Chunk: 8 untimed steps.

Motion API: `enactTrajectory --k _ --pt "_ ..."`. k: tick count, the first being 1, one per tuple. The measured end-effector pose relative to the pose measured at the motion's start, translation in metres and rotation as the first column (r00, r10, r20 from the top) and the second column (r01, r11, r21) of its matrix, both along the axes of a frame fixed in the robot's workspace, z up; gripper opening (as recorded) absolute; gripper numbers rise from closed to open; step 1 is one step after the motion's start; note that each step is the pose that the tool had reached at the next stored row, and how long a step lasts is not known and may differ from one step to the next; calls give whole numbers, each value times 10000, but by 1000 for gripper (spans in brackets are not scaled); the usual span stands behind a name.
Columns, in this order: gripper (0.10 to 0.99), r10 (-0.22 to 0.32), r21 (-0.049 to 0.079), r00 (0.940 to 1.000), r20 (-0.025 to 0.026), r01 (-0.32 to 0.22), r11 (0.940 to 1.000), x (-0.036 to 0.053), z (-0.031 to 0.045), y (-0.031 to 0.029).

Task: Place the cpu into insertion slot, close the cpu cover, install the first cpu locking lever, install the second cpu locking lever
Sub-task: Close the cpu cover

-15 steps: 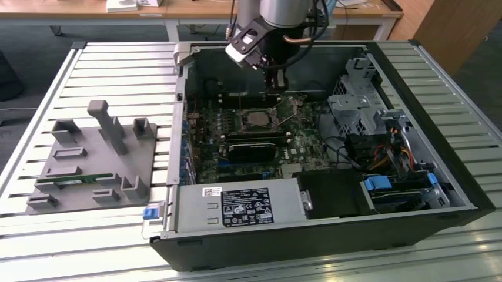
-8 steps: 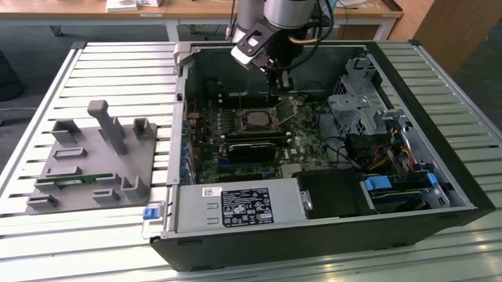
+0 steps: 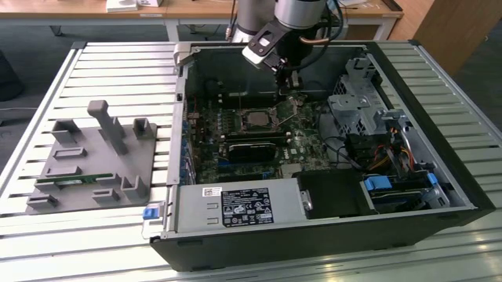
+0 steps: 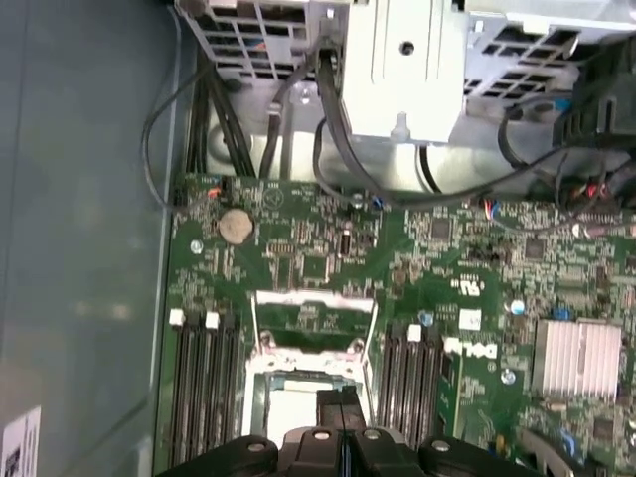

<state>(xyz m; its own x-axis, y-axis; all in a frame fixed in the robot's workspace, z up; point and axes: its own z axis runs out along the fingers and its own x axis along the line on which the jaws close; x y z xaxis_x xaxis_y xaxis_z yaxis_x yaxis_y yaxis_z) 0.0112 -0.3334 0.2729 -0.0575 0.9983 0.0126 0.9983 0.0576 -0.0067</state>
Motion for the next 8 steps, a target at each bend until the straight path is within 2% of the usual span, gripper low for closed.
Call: enactTrajectory --k 8 --pt "106 8 -3 10000 -2 -8 10000 139 -35 10"
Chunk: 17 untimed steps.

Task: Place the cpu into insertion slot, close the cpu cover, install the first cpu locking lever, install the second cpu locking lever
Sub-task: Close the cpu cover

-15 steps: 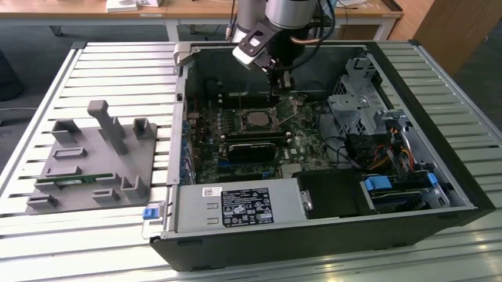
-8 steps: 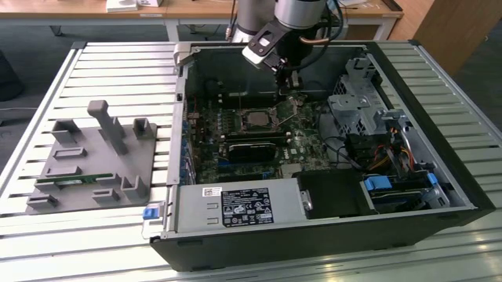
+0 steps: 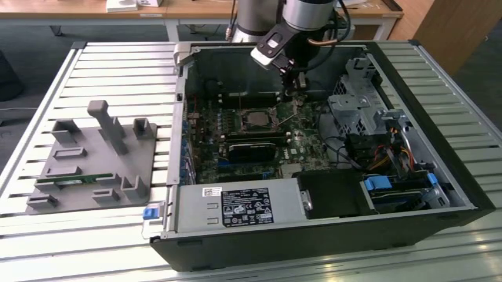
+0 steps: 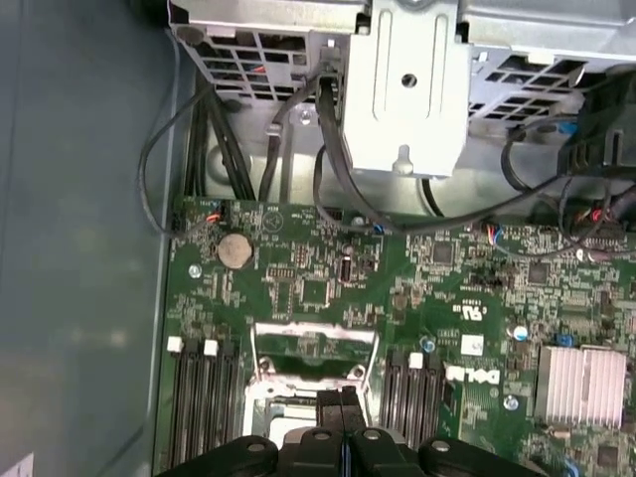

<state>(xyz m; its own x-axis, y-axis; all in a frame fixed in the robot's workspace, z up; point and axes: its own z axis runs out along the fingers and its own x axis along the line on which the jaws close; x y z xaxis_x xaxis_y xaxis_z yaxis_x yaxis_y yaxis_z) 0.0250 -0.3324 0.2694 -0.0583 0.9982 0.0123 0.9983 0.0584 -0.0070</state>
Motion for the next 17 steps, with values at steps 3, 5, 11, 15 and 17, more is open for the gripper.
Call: enactTrajectory --k 3,5,11,15,17 --pt "106 0 0 10000 0 0 10000 42 -20 3" --pt "106 0 1 10000 1 0 10000 67 -34 4" --pt "106 25 0 10000 35 -25 10000 98 -74 6" --pt "106 36 0 10000 71 -36 10000 112 -93 12" --pt "106 36 1 10000 71 -36 10000 139 -98 20"
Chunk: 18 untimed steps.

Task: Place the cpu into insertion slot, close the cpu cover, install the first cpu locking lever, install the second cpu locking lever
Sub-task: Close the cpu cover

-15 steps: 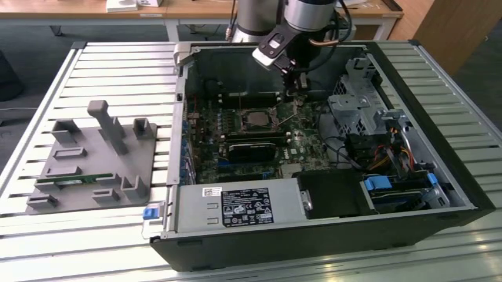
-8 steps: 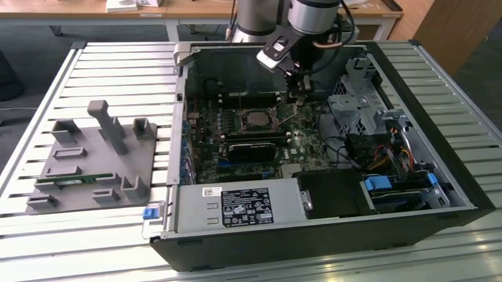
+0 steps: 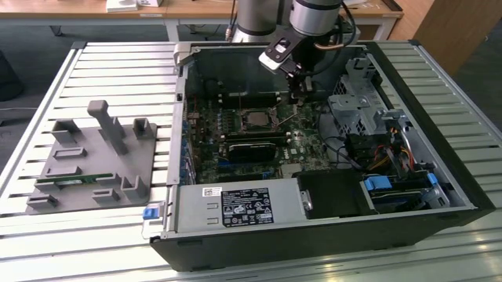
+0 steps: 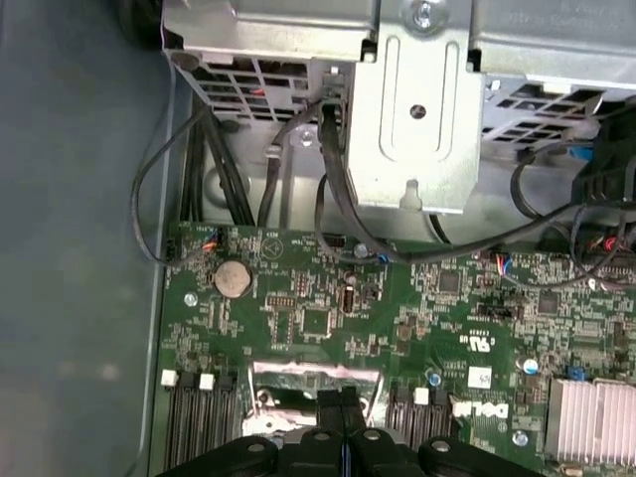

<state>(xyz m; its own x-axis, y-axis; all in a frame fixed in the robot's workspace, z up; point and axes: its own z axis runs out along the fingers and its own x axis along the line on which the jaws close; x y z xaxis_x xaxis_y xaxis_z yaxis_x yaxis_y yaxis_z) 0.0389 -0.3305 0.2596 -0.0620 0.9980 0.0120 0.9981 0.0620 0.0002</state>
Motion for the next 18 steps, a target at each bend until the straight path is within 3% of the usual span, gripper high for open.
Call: enactTrajectory --k 18 --pt "106 1 0 10000 0 -1 10000 261 -42 84"
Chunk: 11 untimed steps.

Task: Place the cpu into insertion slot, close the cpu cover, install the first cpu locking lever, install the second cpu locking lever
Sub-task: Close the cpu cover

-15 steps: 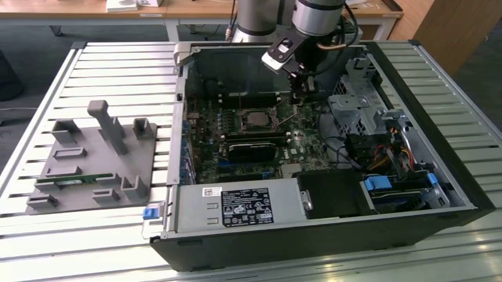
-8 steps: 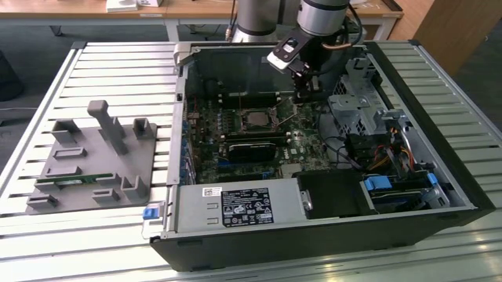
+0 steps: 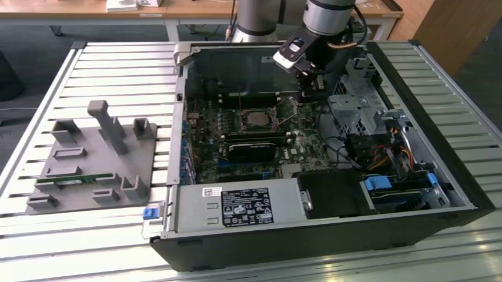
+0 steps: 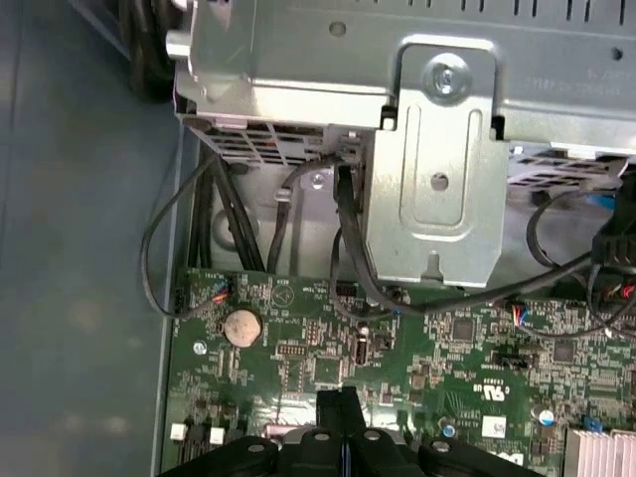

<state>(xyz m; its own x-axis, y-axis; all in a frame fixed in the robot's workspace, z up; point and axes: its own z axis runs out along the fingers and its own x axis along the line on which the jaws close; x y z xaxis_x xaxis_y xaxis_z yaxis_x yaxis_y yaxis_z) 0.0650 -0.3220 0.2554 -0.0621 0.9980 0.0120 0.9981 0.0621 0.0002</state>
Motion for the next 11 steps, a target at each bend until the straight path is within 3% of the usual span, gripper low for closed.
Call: enactTrajectory --k 11 --pt "106 0 -1 10000 -15 0 10000 66 -63 2"
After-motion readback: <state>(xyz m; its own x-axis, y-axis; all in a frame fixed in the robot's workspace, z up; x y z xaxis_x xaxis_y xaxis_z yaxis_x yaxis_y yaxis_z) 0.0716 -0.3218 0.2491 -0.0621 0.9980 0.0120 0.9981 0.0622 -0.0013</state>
